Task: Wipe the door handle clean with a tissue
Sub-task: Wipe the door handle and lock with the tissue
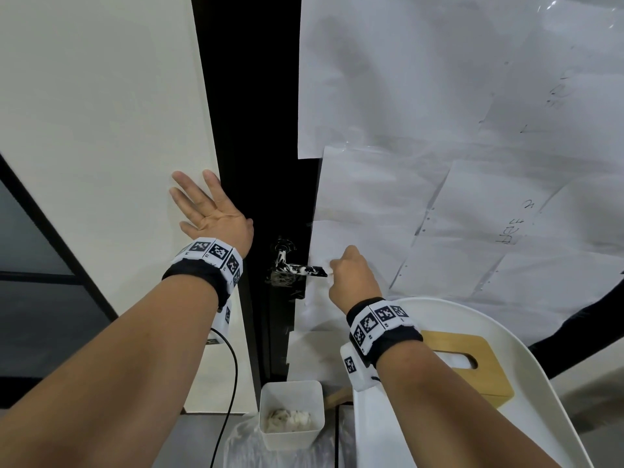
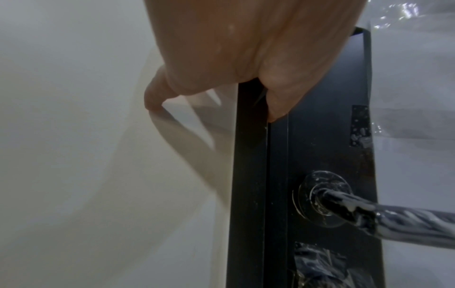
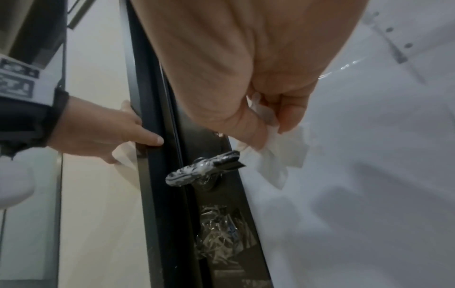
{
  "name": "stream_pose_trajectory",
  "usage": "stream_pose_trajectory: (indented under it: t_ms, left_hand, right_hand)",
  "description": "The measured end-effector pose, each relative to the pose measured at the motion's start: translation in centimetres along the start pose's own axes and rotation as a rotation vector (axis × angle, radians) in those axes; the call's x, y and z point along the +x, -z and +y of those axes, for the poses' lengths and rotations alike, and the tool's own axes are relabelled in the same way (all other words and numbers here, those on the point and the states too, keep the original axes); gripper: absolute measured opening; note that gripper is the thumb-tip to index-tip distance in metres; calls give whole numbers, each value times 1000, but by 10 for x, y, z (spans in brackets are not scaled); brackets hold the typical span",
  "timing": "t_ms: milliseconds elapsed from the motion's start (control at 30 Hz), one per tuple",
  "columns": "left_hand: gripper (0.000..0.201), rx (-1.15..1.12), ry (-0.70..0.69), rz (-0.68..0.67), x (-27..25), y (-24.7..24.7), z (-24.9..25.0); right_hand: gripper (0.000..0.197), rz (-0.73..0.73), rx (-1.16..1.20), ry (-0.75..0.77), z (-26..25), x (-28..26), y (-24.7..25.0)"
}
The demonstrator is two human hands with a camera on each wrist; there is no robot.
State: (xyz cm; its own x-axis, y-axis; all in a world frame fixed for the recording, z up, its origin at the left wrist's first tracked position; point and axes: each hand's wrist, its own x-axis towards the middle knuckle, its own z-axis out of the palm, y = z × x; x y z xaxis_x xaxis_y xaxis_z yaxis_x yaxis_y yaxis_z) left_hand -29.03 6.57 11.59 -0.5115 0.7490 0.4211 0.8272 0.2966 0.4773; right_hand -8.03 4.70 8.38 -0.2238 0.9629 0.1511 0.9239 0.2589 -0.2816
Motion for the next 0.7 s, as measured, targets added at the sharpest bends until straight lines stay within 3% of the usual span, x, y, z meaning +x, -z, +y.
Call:
stream_pose_trajectory:
  t_ms: [100, 267, 367, 533, 700]
  left_hand:
    - [104, -5, -2, 11, -1, -1, 0]
    - [104, -16, -6, 15, -1, -1, -1]
    - [103, -21, -17, 14, -2, 0, -1]
    - [105, -8, -11, -1, -1, 0, -1]
    - [104, -7, -6, 9, -2, 1, 1]
  right_hand:
    - [25, -6, -24, 26, -8, 0, -4]
    - [15, -26, 23, 76, -17, 2, -8]
    - [21, -36, 86, 108, -13, 4, -4]
    - [19, 100, 78, 38, -5, 6, 13]
    - [23, 37, 62, -23, 7, 6, 2]
